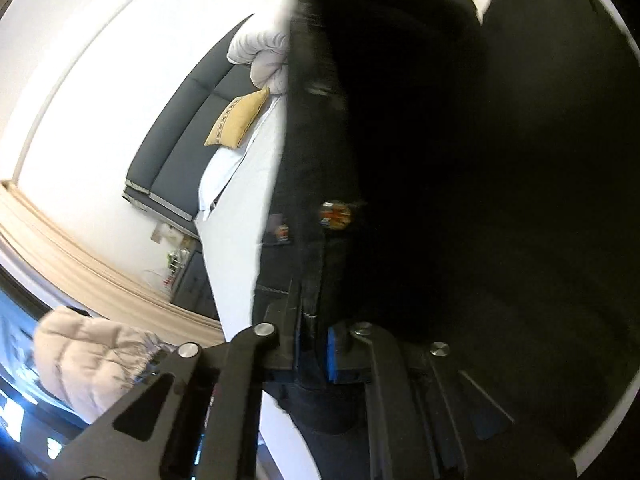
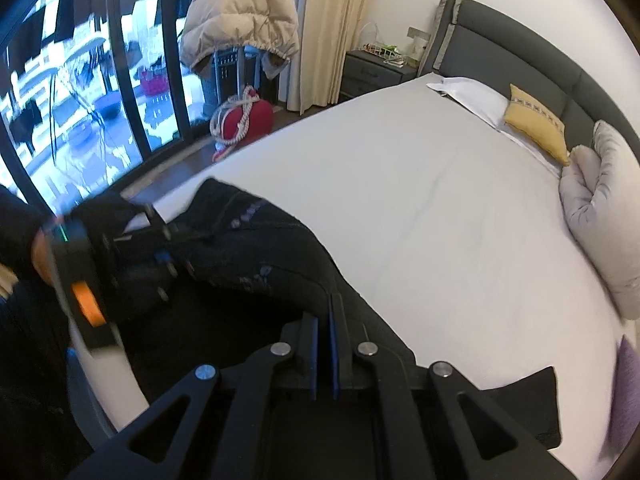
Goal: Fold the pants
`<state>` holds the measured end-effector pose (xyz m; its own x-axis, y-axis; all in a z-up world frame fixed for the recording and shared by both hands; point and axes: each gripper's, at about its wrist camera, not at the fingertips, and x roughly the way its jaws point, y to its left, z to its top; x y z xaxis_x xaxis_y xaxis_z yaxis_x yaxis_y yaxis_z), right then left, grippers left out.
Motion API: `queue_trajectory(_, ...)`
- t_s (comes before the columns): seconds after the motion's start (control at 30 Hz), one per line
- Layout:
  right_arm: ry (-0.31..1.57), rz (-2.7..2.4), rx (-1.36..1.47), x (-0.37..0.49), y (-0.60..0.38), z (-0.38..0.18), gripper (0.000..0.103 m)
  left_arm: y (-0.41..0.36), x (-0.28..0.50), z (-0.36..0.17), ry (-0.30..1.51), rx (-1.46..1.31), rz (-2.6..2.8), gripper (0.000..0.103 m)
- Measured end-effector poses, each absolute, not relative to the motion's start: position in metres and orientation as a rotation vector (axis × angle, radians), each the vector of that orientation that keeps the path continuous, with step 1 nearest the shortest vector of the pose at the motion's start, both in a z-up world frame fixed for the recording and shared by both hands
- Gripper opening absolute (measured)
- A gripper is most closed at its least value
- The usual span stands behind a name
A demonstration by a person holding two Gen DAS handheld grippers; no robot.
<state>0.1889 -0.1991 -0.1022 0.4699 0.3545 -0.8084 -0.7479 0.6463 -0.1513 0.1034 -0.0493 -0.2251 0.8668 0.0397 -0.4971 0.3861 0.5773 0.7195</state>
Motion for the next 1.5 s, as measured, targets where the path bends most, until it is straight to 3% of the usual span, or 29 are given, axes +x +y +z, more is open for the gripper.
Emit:
queue_trajectory(0.13,0.842,0.721,-0.627,0.177,-0.191,-0.123,0.006,-0.018,0.109,-0.215,0.580,0.883,-0.325,0.004)
queue_trajectory(0.4,0.793,0.727,-1.094,0.099,-0.147,-0.201,0.006,0.023,0.104,-0.221,0.663,0.934,-0.607,0.003)
queue_trajectory(0.6,0.822,0.717,-1.137,0.066,-0.145,-0.224,0.006,0.016,0.067,-0.234,0.659,1.041,-0.727,0.003)
queue_trajectory(1.5,0.848,0.654,-1.194,0.019,-0.132,-0.235,0.010,0.026,0.075,-0.253,0.633,1.137,-0.780,0.004)
